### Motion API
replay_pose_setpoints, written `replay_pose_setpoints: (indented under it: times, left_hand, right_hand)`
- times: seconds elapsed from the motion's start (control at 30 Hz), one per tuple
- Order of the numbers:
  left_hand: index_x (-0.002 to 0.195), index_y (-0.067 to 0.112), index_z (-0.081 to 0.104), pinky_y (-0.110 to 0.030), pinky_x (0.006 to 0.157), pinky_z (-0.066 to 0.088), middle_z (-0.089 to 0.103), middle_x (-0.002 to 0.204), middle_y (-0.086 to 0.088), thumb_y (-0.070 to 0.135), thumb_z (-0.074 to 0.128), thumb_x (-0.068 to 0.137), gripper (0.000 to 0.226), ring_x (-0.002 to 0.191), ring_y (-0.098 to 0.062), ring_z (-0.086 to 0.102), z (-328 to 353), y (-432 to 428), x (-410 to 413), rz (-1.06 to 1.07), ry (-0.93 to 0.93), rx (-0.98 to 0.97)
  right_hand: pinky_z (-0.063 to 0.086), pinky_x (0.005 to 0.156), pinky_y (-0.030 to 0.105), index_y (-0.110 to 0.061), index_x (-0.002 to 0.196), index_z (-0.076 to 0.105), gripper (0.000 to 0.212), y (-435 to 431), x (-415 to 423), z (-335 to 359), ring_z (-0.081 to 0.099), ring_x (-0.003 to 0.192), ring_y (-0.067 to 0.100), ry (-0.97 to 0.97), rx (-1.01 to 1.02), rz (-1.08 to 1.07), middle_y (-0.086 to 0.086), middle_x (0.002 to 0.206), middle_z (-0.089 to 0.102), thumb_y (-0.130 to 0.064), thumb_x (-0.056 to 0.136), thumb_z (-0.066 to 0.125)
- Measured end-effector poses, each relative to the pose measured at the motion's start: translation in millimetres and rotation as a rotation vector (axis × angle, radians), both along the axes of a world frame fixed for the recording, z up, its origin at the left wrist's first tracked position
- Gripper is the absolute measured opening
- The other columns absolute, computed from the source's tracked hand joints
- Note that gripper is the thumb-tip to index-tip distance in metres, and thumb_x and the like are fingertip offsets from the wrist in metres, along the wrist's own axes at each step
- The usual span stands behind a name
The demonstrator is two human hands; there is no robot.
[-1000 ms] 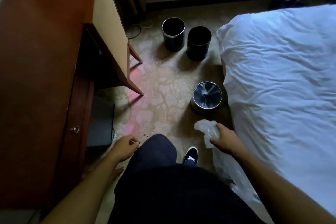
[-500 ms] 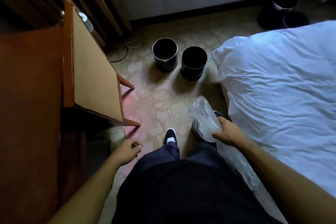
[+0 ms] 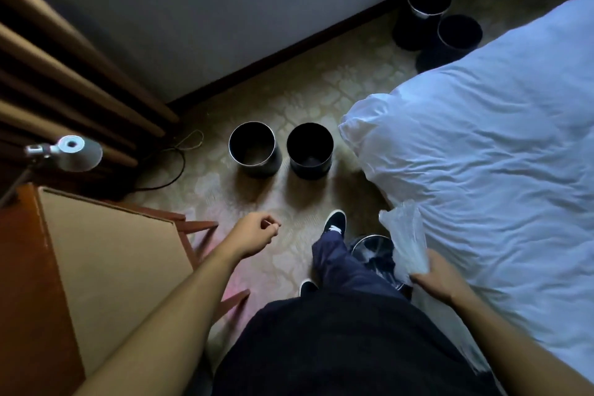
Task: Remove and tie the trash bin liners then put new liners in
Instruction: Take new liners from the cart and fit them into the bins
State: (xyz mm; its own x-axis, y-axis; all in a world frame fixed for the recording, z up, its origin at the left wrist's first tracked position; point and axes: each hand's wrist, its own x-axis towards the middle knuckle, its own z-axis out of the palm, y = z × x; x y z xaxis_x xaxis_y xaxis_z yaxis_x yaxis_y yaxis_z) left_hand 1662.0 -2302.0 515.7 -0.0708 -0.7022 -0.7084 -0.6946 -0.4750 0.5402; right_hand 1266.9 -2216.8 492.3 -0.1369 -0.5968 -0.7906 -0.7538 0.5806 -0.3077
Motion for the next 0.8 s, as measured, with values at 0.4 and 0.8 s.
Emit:
replay_pose_setpoints:
  times: [0.4,0.8]
  left_hand:
    - [0.095,0.019,0.069,-0.03,0.069,0.051,0.072,0.09,-0.005,0.018,0.058,0.097,0.011,0.084,-0.025,0.069,-14.7,-99.2,55.4,0.224,-0.078,0.061]
    - [0.093,0.019,0.07,-0.03,0.065,0.051,0.073,0.091,-0.012,0.015,0.056,0.096,0.016,0.076,-0.022,0.068,-37.5,-167.6,120.2,0.469,-0.033,0.136]
  right_hand:
    - [0.043,0.086,0.034,-0.019,0.12,0.056,0.053,-222.0,85.0,41.0,0.06,0.107,0.029,-0.097,-0.076,0.143,-0.002,0.108,0.057,-0.04,0.071,0.064]
    - [0.044,0.075,0.03,-0.014,0.121,0.056,0.051,-407.5,165.4,36.4,0.061,0.098,0.023,-0.102,-0.025,0.448,0.004,0.107,0.064,-0.025,0.074,0.071]
